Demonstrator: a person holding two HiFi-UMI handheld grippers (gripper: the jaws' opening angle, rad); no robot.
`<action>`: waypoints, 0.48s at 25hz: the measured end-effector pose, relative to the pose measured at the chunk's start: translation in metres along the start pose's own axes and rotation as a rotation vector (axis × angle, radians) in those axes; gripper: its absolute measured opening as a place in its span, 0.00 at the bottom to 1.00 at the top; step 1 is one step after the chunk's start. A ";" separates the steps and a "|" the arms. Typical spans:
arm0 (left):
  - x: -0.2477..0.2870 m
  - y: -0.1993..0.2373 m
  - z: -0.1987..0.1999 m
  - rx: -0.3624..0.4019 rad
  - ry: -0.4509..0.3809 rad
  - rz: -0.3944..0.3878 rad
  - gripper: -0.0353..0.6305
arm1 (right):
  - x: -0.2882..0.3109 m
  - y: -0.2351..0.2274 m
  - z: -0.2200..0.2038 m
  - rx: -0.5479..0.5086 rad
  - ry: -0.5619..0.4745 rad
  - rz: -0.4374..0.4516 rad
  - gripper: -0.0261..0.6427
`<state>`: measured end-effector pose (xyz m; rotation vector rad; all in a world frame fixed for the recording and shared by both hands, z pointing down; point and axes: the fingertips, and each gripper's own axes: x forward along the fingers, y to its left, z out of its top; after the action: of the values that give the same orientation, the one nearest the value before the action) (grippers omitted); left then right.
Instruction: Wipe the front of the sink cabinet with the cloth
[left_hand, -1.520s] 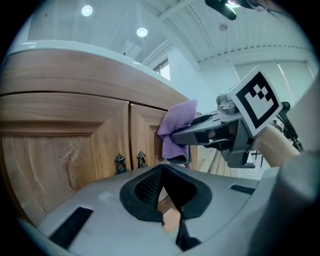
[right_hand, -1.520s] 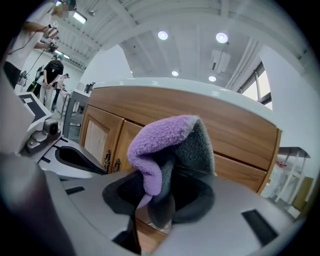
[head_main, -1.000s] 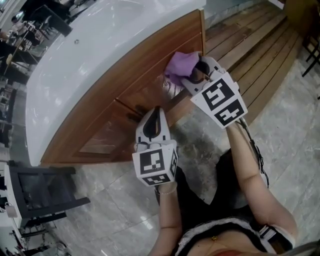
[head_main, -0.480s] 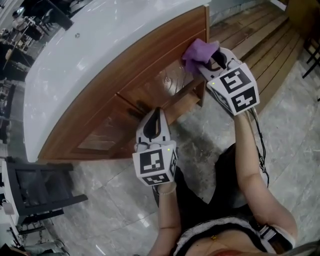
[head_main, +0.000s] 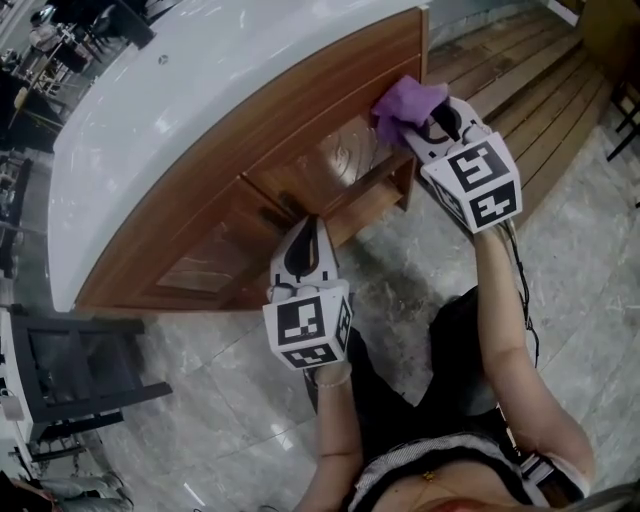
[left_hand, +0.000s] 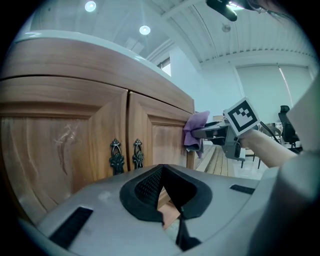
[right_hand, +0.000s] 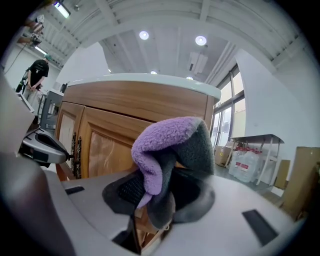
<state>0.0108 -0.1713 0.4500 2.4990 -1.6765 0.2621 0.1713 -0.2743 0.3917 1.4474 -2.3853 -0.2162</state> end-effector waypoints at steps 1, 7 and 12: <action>0.000 0.000 -0.001 -0.003 0.000 -0.001 0.05 | -0.002 0.003 -0.001 0.002 0.002 0.008 0.32; 0.000 0.002 -0.007 -0.019 -0.011 0.000 0.05 | -0.015 0.038 -0.007 0.017 0.009 0.124 0.31; 0.000 0.002 -0.012 -0.036 -0.008 -0.001 0.05 | -0.014 0.083 -0.004 -0.020 -0.004 0.212 0.31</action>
<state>0.0077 -0.1697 0.4621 2.4789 -1.6678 0.2200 0.1101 -0.2231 0.4179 1.1749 -2.5092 -0.1884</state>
